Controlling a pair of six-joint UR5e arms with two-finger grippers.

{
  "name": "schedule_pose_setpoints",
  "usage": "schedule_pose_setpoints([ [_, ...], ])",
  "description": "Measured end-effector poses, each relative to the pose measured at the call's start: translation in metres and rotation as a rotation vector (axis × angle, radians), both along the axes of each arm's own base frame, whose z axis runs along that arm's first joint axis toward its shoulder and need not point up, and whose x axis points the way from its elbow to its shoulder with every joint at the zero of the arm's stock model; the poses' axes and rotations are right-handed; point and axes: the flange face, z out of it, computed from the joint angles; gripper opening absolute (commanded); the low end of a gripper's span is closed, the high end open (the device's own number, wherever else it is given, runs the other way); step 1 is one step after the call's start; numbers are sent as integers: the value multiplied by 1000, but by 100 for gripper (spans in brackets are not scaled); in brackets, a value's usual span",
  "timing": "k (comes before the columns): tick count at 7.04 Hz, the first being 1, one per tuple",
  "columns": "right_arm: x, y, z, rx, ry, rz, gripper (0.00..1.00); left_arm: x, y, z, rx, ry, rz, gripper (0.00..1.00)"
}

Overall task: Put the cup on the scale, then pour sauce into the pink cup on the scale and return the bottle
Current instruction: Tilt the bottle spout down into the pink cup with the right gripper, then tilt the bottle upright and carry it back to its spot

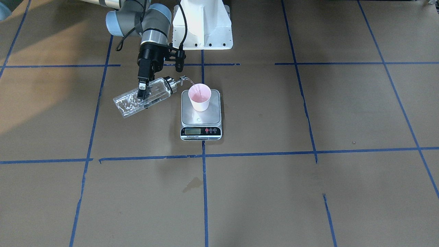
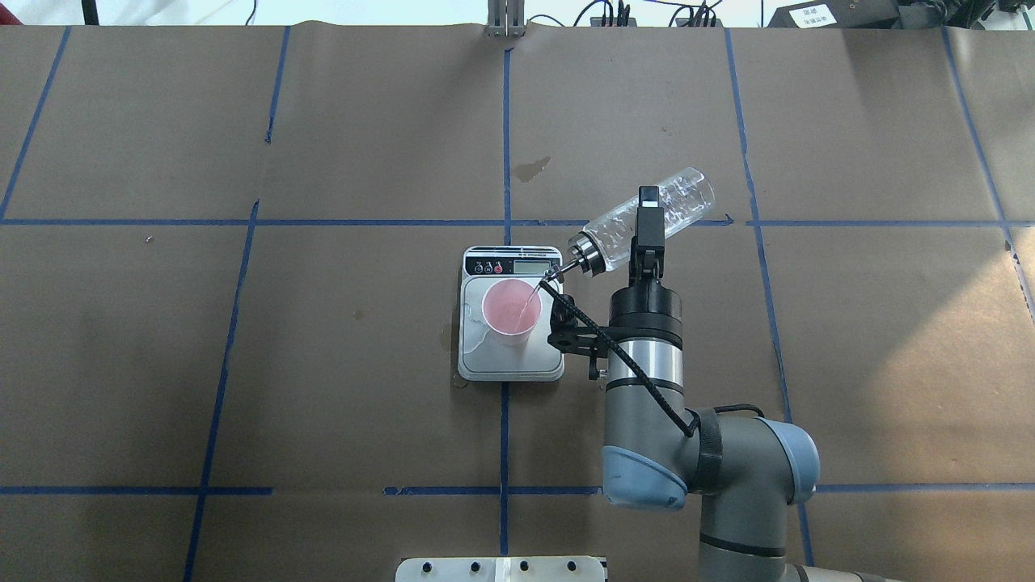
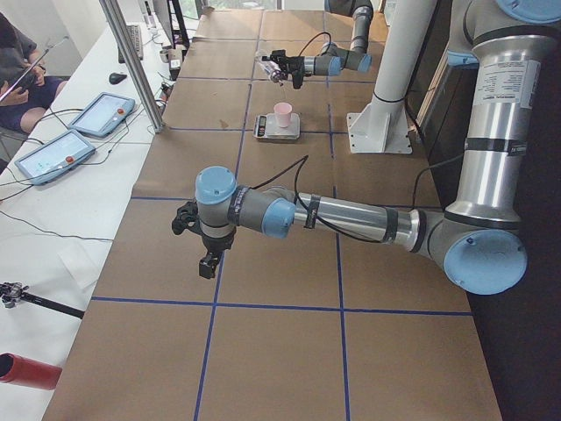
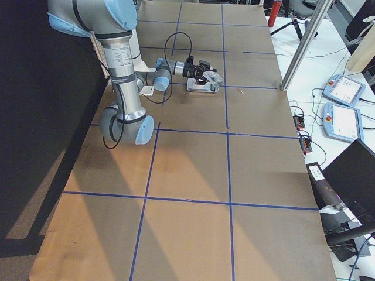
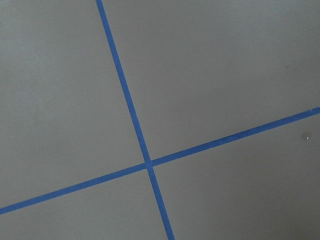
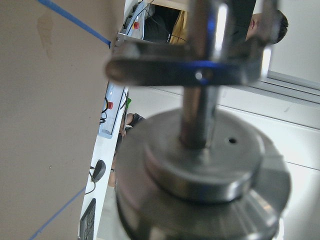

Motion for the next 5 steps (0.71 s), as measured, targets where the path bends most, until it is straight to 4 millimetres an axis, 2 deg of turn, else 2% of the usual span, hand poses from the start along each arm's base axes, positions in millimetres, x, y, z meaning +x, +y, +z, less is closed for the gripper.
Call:
schedule_pose_setpoints([
  [3,-8,2,-2,-70,-284,-27,0,-1,0,0,1,-1,-2,100],
  [5,-4,6,-14,-135,-553,-38,0,-2,0,-1,0,-1,-4,100],
])
